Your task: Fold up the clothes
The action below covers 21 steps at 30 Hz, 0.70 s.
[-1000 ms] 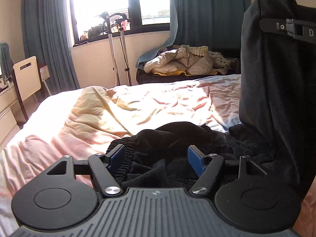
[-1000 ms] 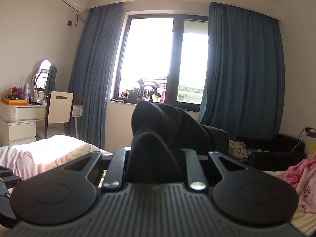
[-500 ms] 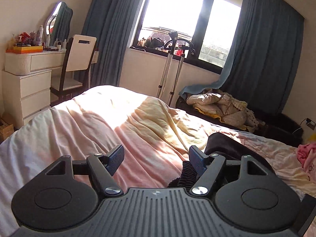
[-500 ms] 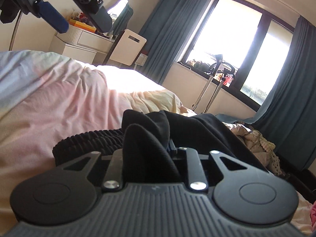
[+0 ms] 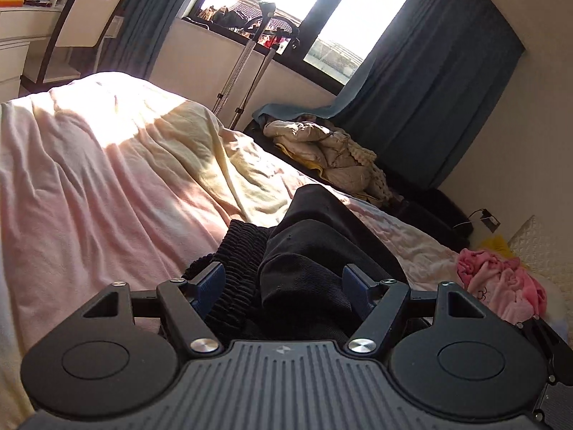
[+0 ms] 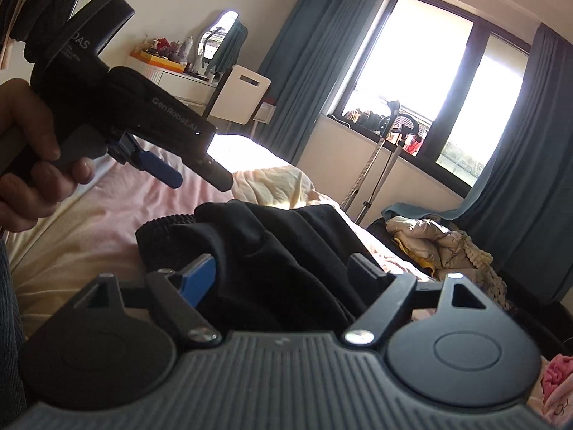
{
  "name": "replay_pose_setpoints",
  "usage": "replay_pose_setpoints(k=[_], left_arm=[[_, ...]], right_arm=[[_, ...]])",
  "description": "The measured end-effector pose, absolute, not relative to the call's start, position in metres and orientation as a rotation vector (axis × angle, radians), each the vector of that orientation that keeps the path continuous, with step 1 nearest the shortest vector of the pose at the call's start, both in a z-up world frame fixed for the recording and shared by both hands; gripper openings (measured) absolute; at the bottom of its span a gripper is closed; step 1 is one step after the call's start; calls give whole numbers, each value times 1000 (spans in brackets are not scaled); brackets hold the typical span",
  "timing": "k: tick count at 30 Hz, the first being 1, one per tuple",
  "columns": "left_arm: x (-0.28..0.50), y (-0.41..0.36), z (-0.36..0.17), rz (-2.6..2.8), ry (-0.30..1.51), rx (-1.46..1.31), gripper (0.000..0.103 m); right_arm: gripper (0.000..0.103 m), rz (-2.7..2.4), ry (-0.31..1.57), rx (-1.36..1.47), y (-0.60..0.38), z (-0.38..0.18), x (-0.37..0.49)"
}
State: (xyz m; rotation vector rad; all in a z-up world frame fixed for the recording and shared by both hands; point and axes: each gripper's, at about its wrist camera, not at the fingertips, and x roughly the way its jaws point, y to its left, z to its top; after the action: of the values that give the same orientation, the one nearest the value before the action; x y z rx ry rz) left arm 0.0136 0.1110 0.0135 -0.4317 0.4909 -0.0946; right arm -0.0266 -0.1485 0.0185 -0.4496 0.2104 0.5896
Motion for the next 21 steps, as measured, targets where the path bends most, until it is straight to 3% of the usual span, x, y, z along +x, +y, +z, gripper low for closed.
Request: replay_pose_setpoints(k=[4,21], left_arm=[[15,104,5,-103,535,-406,78],[21,111,0,-31,574,-501,83]], right_arm=[[86,454,308,-262,-189,-2,-16],[89,465,335,-303,-179,-45,23]])
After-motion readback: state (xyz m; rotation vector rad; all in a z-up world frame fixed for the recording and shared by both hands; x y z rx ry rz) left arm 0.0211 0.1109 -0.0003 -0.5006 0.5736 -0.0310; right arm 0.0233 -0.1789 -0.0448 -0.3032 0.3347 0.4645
